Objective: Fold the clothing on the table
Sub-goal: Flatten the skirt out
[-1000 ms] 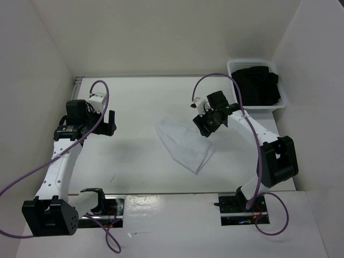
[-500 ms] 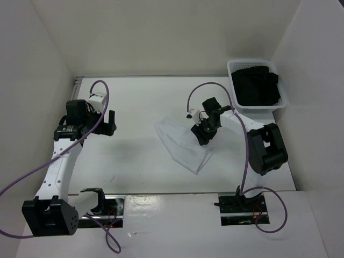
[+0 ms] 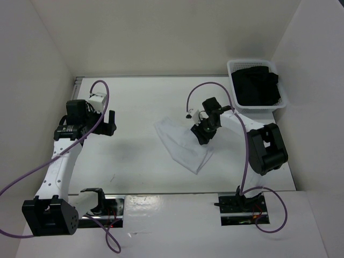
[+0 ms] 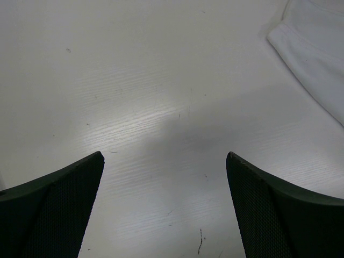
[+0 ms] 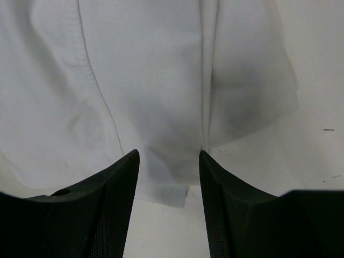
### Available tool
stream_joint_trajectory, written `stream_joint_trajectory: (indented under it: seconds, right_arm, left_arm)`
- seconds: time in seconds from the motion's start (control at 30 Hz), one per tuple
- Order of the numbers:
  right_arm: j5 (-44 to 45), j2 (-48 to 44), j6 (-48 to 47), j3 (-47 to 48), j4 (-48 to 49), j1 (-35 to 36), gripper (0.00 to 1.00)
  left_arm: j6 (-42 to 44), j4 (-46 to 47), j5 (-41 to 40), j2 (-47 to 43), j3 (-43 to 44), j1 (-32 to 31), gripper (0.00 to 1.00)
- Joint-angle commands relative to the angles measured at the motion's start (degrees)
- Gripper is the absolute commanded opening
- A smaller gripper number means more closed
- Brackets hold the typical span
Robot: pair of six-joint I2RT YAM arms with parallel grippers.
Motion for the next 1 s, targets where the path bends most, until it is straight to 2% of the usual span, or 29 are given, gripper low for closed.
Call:
stream_joint_trajectory:
  seconds: [0.0,0.37,0.57,0.6,0.67,0.7,0.87,0.97]
  right_arm:
    - [0.38,0.53,-0.84,-0.40,1.72,-0.39,0.54]
    - [0.47,2.20,-0.84,0.66,2.87,-0.92,0.54]
    - [-0.94,3.96,-0.84,1.18,1.82,-0.92,0.40]
    - [-0.94,3.96,-0.84,1.18,1.81,-0.92,0.26]
    - [-0.33,3.96,-0.84,1.18,1.81,-0.92,0.07]
    - [0.37,2.57,-0.84,1.18,1.29,-0.92,0.00]
    - [1.70,-6.31,-0.23,4.69,-2.21,-0.92,0.00]
    - [0.03,-12.46,1.35,9.79,-6.00,2.06,0.00]
  left_arm:
    - [1.19,0.17,1.05,0.16,2.29,-0.21,1.00]
    - [1.19,-0.36,1.57,0.16,2.29,-0.21,1.00]
    - [1.19,-0.36,1.57,0.16,2.29,-0.21,1.00]
    - [1.19,-0.36,1.57,0.16,2.29,-0.21,1.00]
    - [1.19,-0.36,1.57,0.16,2.29,-0.21,1.00]
    - [1.19,-0.36,1.57,0.16,2.29,-0.21,1.00]
    - [1.19,-0.36,1.57,0.16,2.29,-0.21,1.00]
    - [1.19,-0.36,1.57,0.16,2.29,-0.21,1.00]
